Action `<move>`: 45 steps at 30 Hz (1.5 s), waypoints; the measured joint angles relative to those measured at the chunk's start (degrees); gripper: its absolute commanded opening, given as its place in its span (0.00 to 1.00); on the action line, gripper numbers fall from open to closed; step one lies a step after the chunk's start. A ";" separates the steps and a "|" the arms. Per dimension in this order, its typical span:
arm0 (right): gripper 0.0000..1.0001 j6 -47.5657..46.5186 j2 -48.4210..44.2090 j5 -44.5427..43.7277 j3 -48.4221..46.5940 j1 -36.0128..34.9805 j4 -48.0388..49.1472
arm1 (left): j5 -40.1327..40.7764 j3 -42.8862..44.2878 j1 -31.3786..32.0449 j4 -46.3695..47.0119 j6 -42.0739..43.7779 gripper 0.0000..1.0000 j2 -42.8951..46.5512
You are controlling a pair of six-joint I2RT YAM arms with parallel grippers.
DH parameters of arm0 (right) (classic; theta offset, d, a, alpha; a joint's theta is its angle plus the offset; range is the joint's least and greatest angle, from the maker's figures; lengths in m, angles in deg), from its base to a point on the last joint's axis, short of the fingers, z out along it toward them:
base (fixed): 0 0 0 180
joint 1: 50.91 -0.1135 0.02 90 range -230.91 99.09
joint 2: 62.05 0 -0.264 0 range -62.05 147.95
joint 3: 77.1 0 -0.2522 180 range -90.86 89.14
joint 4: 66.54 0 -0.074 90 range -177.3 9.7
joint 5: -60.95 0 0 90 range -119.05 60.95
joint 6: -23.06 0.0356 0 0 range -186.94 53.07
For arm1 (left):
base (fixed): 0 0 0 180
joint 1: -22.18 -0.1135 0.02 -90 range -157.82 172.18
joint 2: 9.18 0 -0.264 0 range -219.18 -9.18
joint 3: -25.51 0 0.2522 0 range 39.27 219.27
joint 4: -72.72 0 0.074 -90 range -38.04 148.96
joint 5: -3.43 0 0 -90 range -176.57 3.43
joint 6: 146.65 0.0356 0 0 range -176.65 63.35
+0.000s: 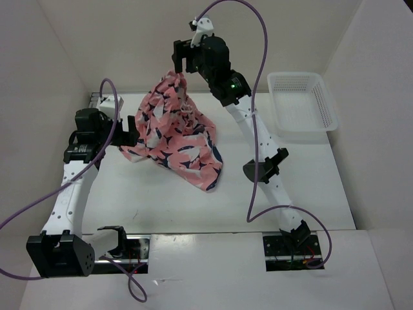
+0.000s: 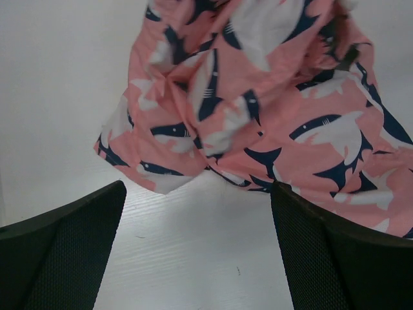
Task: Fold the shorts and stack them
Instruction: Move the shorts to the center of the board
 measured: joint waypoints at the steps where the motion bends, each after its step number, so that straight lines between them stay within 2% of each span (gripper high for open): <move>1: 0.92 0.28 -0.13 -0.24 -0.02 -0.02 -0.35 | 0.15 -0.33 0.42 -0.13 0.02 0.99 0.00; 3: 0.99 0.66 -0.26 -0.72 -0.04 -0.02 -1.57 | 0.39 -0.96 0.98 -0.13 0.02 0.99 0.00; 11: 0.99 0.09 -1.73 -5.68 0.22 -1.03 -9.64 | 0.59 -4.17 3.13 -0.63 0.02 0.99 0.13; 13: 0.99 -0.63 -3.93 -6.43 2.25 -1.84 -12.57 | 0.35 -4.90 3.72 -0.87 0.02 0.99 0.48; 14: 0.99 -1.20 -6.49 -6.67 6.14 -2.34 -13.38 | 0.20 -5.40 4.15 -1.07 0.02 0.99 0.90; 17: 0.99 -3.45 -16.41 -6.58 21.49 -3.89 -16.09 | -0.37 -7.41 4.66 -1.29 0.02 0.99 2.75; 19: 0.99 -5.18 -26.10 -5.35 38.60 -4.48 -15.87 | -0.68 -8.76 4.76 -1.49 0.02 0.99 3.87; 21: 0.99 -7.54 -39.47 -3.32 62.55 -4.98 -14.62 | -0.74 -9.88 4.76 -1.64 0.02 0.99 4.66; 24: 0.99 -10.80 -55.25 -1.53 90.49 -5.99 -15.06 | -0.79 -11.15 4.76 -1.66 0.02 0.99 5.51; 25: 0.99 -11.93 -59.56 -0.90 98.05 -6.36 -15.28 | -0.81 -11.50 4.76 -1.70 0.02 0.99 5.64; 27: 0.99 -13.92 -62.55 0.07 104.80 -6.64 -14.16 | -0.90 -11.96 4.76 -1.70 0.02 0.99 5.31; 30: 0.99 -15.19 -57.05 0.52 103.84 -6.43 -5.31 | -1.20 -11.96 4.76 -1.62 0.02 0.99 3.65; 34: 0.97 -15.28 -40.63 2.60 97.02 -4.11 13.16 | -1.20 -11.15 4.76 -1.84 0.02 0.99 0.07; 36: 0.97 -15.50 -33.79 3.85 95.17 -2.38 18.49 | -1.09 -10.21 4.76 -1.95 0.02 0.99 -1.51; 37: 0.97 -15.69 -30.53 4.44 93.66 -1.68 19.87 | -1.07 -9.73 4.76 -1.97 0.02 0.99 -2.23; 40: 0.88 -14.49 -21.31 5.92 86.99 0.63 22.45 | -0.92 -8.55 4.76 -1.95 0.02 0.99 -4.11; 45: 0.86 -9.88 -10.95 7.15 74.03 2.62 25.90 | -0.68 -7.32 4.76 -1.79 0.02 0.99 -7.19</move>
